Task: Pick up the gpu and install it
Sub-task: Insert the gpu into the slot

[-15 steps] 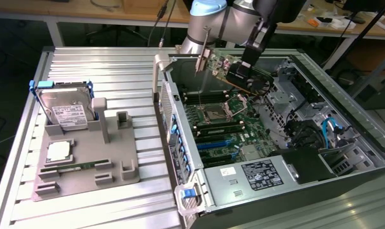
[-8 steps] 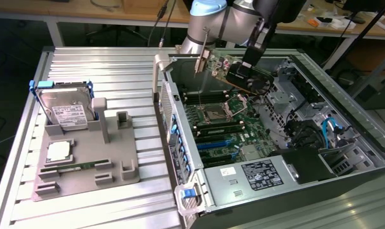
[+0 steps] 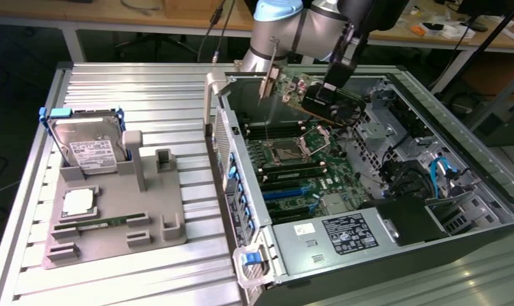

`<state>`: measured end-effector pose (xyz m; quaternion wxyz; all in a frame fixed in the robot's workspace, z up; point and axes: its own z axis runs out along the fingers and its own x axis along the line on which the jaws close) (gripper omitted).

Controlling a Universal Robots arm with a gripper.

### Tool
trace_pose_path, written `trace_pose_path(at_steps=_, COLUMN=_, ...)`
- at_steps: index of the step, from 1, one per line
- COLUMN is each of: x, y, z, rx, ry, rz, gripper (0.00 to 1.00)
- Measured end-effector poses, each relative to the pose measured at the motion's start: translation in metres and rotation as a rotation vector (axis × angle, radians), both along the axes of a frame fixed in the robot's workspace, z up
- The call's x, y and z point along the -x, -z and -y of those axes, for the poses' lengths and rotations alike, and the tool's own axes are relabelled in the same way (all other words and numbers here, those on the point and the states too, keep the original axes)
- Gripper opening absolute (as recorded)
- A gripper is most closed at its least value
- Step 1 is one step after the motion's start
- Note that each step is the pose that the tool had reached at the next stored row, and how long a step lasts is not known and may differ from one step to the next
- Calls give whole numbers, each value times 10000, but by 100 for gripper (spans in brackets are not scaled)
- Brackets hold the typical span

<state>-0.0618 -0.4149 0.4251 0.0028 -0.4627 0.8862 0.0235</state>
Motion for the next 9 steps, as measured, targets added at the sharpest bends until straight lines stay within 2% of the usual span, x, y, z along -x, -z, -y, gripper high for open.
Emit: trace_pose_path(at_steps=9, x=0, y=1, z=-9, rx=0, ry=-508, rz=0, gripper=27)
